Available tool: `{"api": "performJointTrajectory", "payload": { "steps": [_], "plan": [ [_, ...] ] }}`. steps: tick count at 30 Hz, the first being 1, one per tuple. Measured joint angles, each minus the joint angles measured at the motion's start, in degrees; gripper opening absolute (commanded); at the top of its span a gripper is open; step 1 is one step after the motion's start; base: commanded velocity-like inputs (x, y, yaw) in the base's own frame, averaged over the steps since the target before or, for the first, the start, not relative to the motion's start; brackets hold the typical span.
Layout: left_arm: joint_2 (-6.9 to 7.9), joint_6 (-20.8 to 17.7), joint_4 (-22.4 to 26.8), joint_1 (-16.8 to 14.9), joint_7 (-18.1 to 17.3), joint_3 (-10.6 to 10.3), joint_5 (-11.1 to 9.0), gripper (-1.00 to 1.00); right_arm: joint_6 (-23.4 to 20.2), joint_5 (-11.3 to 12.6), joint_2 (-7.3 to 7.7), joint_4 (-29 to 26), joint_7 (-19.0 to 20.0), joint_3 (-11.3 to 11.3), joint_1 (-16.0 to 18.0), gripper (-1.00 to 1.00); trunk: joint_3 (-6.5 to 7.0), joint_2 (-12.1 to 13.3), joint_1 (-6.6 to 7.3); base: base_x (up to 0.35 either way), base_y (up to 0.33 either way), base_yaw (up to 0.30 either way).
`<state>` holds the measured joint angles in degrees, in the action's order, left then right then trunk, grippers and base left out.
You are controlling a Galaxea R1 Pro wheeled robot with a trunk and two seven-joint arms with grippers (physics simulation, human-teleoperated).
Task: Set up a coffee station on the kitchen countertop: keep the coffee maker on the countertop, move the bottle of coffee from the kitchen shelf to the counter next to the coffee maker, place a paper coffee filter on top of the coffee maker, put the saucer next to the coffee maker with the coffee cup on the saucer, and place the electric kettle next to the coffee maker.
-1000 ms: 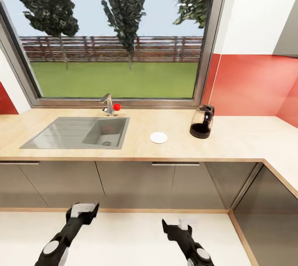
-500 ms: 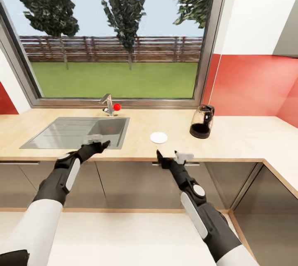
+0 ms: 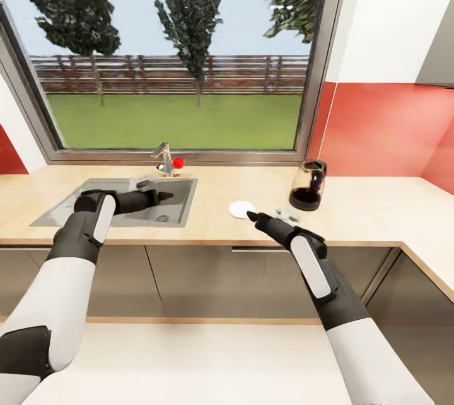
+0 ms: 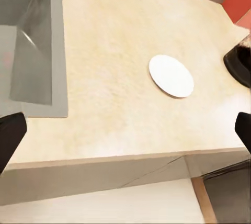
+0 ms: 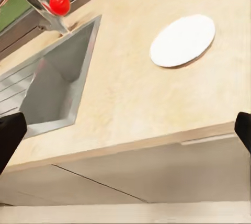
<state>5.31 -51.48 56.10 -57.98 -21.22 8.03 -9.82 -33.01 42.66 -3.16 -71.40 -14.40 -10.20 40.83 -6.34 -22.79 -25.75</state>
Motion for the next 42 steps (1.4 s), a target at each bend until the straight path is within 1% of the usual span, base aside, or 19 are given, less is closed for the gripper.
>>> {"api": "performJointTrajectory", "payload": {
  "steps": [1, 2, 3, 5, 6, 7, 12, 15, 20, 24, 26, 29, 31, 32, 34, 37, 40, 42],
  "plan": [
    [-0.01, -0.45, 0.20, 0.20, -0.01, -0.25, 0.03, 1.00, -0.36, 1.96, 0.03, 0.07, -1.16, 0.05, 0.02, 1.00, 0.00, 0.00, 0.00, 0.000, 0.000, 0.000],
    [-0.09, -0.83, 0.49, 0.41, -0.02, -0.47, 0.19, 1.00, -0.71, 4.47, 0.12, 0.40, -2.14, 0.09, 0.01, 1.00, 0.00, 0.00, 0.00, 0.000, 0.000, 0.000],
    [-0.10, -0.97, 0.61, 0.53, -0.02, -0.53, 0.22, 1.00, -0.88, 5.92, 0.20, 1.12, -2.54, 0.11, 0.00, 1.00, 0.00, 0.00, 0.00, 0.000, 0.000, 0.000],
    [-0.06, -1.13, 0.71, 1.13, -0.02, -0.56, 0.15, 1.00, -1.08, 7.57, 0.38, 3.97, -2.94, 0.13, -0.05, 1.00, 0.00, 0.00, 0.00, 0.097, 0.000, 0.000],
    [-0.07, -1.14, 0.74, 1.90, -0.06, -0.56, 0.05, 1.00, -1.18, 8.26, 0.47, 7.23, -3.10, 0.12, -0.09, 1.00, -0.01, -0.01, 0.02, 0.229, 0.000, 0.000],
    [-0.09, -1.12, 0.74, 2.23, -0.08, -0.56, 0.00, 1.00, -1.19, 8.55, 0.45, 9.13, -3.15, 0.10, -0.10, 1.00, -0.01, 0.01, 0.02, 0.267, 0.000, 0.000],
    [-0.26, -0.88, 0.58, 2.74, -0.09, -0.49, -0.06, 1.00, -1.20, 8.83, 0.44, 10.86, -3.09, 0.03, -0.10, 1.00, 0.00, -0.01, 0.03, 0.312, -0.025, -0.005],
    [-0.29, -0.52, 0.62, 4.16, -0.32, -0.34, -0.09, 1.00, -1.15, 8.92, 0.38, 10.82, -3.06, -0.07, -0.11, 1.00, 0.00, -0.01, 0.03, 0.301, -0.124, -0.206],
    [-0.32, -0.41, 0.62, 4.93, -0.43, -0.05, -0.20, 1.00, -1.14, 8.95, 0.24, 10.57, -3.05, -0.31, -0.12, 1.00, 0.00, -0.01, 0.03, 0.307, -0.139, -0.280],
    [-0.50, -0.42, 0.47, 5.11, -0.43, -0.12, -0.31, 1.00, -1.22, 9.00, 0.18, 9.55, -2.99, -0.47, -0.11, 1.00, 0.00, -0.01, 0.03, 0.318, -0.149, -0.118],
    [-0.54, -0.43, 0.34, 5.20, -0.43, -0.09, -0.35, 1.00, -2.22, 9.04, 0.22, 7.05, -2.94, -0.49, -0.10, 1.00, 0.00, -0.02, 0.03, 0.316, -0.129, -0.012],
    [-0.55, -0.48, 0.24, 5.21, -0.43, -0.07, -0.35, 1.00, -3.68, 9.06, 0.17, 5.30, -2.88, -0.57, -0.11, 1.00, 0.00, -0.01, 0.03, 0.331, -0.043, -0.004],
    [-0.56, -0.52, 0.01, 5.23, -0.43, -0.06, -0.40, 1.00, -4.22, 9.16, 0.05, 4.87, -2.86, -2.78, -0.11, 1.00, 0.00, -0.01, 0.03, 0.338, 0.046, -0.001],
    [-0.56, -0.53, -0.02, 5.23, -0.43, -0.05, -0.41, 1.00, -4.22, 9.20, 0.02, 4.83, -2.86, -4.75, -0.10, 1.00, 0.00, -0.01, 0.03, 0.338, 0.087, 0.000],
    [-0.56, -0.53, -0.11, 5.26, -0.43, -0.06, -0.42, 1.00, -4.20, 9.15, 0.01, 4.91, -2.86, -6.60, -0.10, 1.00, 0.00, -0.01, 0.03, 0.339, 0.102, 0.000],
    [-0.57, -0.52, -0.21, 5.64, -0.43, -0.10, -0.40, 1.00, -4.19, 9.13, 0.01, 5.12, -2.85, -7.59, -0.11, 1.00, 0.00, -0.01, 0.03, 0.339, 0.114, 0.000],
    [-0.61, -0.47, -0.22, 6.32, -0.43, -0.11, -0.41, 1.00, -4.19, 9.12, 0.01, 5.60, -2.85, -7.84, -0.11, 1.00, 0.00, -0.01, 0.03, 0.339, 0.118, 0.000],
    [-0.63, -0.46, -0.22, 6.59, -0.43, -0.12, -0.42, 1.00, -4.19, 9.13, 0.01, 6.94, -2.85, -7.95, -0.12, 1.00, -0.01, -0.01, 0.03, 0.339, 0.122, 0.000]
  ]
}}
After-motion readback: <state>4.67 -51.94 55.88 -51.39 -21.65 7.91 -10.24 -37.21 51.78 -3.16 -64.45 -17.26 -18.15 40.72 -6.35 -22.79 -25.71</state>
